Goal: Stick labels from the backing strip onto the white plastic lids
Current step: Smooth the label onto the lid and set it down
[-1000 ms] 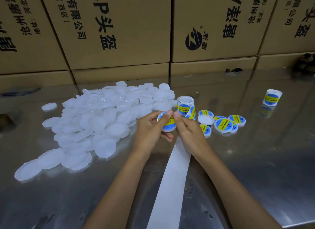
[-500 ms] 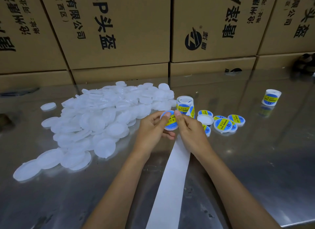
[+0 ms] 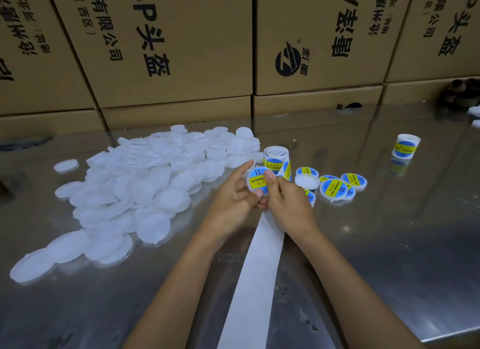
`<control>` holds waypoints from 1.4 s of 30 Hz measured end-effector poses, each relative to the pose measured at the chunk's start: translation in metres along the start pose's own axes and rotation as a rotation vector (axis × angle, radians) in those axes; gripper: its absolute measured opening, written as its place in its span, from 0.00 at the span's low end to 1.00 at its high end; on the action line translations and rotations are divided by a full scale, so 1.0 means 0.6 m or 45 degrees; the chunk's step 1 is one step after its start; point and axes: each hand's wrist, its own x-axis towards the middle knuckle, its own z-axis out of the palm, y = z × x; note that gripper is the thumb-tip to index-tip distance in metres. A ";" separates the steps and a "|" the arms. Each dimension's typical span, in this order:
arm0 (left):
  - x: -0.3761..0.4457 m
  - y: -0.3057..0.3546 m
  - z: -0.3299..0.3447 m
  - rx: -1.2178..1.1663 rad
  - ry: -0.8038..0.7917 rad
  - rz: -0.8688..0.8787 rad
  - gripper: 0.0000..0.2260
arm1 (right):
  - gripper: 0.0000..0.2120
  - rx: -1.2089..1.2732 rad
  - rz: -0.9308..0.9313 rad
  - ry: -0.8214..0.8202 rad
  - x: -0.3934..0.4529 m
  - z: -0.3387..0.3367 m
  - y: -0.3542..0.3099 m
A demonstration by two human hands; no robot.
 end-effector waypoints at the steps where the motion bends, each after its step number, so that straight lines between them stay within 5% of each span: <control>1: 0.000 0.000 -0.003 0.020 0.019 0.026 0.25 | 0.22 0.058 0.009 -0.023 0.001 0.000 0.001; 10: 0.010 -0.004 -0.012 0.057 0.294 0.085 0.12 | 0.19 0.303 -0.018 -0.296 0.013 -0.007 0.002; 13: 0.015 -0.007 -0.019 0.056 0.335 0.012 0.11 | 0.19 0.363 0.168 -0.124 0.018 -0.013 0.004; 17: 0.016 -0.030 -0.032 0.417 0.351 -0.002 0.13 | 0.18 0.783 0.547 0.133 0.029 -0.032 0.013; 24: 0.017 -0.042 -0.034 0.727 0.305 0.027 0.18 | 0.15 1.309 0.848 0.218 0.034 -0.053 0.026; 28: 0.010 -0.031 -0.041 0.993 0.366 0.121 0.15 | 0.16 1.265 0.815 0.130 0.034 -0.051 0.026; 31: 0.002 -0.009 -0.066 1.501 0.710 0.207 0.15 | 0.16 1.205 0.805 0.105 0.035 -0.049 0.023; 33: -0.008 0.005 -0.085 1.634 0.895 0.072 0.17 | 0.15 1.163 0.787 0.114 0.034 -0.046 0.022; 38: -0.025 0.023 -0.114 1.649 0.796 -0.439 0.23 | 0.12 0.999 0.723 0.112 0.034 -0.038 0.022; 42: -0.025 0.023 -0.121 1.532 0.803 -0.355 0.22 | 0.11 0.964 0.703 0.108 0.034 -0.035 0.024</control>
